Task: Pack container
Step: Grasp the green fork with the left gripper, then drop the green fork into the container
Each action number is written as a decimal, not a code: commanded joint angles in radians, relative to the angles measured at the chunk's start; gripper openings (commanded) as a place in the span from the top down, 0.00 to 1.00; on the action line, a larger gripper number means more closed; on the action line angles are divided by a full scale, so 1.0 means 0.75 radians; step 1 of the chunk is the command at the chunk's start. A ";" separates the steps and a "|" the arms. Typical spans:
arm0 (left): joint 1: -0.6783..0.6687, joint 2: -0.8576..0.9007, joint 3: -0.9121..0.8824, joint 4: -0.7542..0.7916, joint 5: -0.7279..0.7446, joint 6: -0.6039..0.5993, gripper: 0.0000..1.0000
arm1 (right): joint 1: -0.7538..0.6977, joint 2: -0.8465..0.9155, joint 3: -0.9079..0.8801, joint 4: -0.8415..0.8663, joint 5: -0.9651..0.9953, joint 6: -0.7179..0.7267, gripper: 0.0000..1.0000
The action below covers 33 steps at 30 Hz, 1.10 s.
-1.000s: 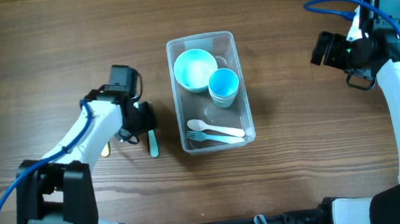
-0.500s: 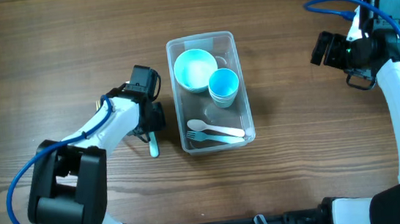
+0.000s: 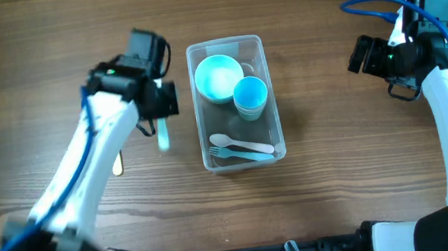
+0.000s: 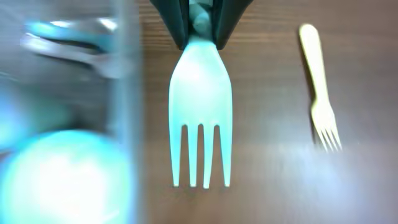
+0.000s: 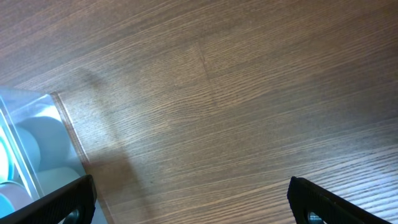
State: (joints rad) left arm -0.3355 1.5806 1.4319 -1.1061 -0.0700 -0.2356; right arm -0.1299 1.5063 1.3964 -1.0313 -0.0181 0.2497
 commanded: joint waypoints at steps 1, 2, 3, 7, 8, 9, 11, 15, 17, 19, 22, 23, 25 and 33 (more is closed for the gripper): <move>-0.192 -0.117 0.116 0.025 -0.009 0.342 0.96 | -0.006 0.003 -0.002 0.004 -0.007 0.020 0.00; -0.255 -0.126 0.115 0.047 -0.009 0.458 0.96 | -0.006 0.003 -0.002 0.004 -0.007 0.019 0.00; -0.344 -0.118 0.112 0.076 -0.009 0.593 0.96 | -0.006 0.003 -0.002 0.004 -0.007 0.020 0.00; -0.544 0.005 0.096 0.081 0.027 1.003 0.96 | -0.006 0.003 -0.002 0.004 -0.007 0.020 0.00; -0.573 0.041 0.096 0.081 0.027 1.072 0.96 | -0.006 0.003 -0.002 0.004 -0.007 0.020 0.00; -0.600 0.086 0.096 0.082 0.031 1.135 0.96 | -0.006 0.003 -0.002 0.004 -0.007 0.020 0.00; -0.645 0.188 0.096 0.082 0.033 1.198 0.96 | -0.006 0.003 -0.002 0.004 -0.007 0.020 0.00; -0.683 0.356 0.096 0.077 0.032 1.212 0.96 | -0.006 0.003 -0.002 0.004 -0.007 0.019 0.00; -0.684 0.392 0.096 0.063 0.026 1.200 0.96 | -0.006 0.003 -0.002 0.004 -0.007 0.020 0.00; -0.668 0.374 0.097 0.062 0.015 1.165 0.51 | -0.006 0.003 -0.002 0.004 -0.007 0.019 0.00; -0.644 0.275 0.140 -0.005 0.015 1.089 0.00 | -0.006 0.003 -0.002 0.004 -0.007 0.020 0.00; -0.637 0.233 0.161 -0.025 0.016 1.063 0.00 | -0.006 0.003 -0.002 0.004 -0.007 0.020 0.00; -0.613 0.096 0.197 -0.057 0.014 1.006 0.00 | -0.006 0.003 -0.002 0.004 -0.007 0.020 0.00; 0.067 -0.311 0.186 -0.304 0.005 0.341 0.00 | -0.006 0.003 -0.002 0.004 -0.007 0.019 0.00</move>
State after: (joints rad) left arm -0.5037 1.3586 1.5818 -1.2636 -0.0952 0.2176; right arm -0.1299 1.5063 1.3964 -1.0317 -0.0181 0.2497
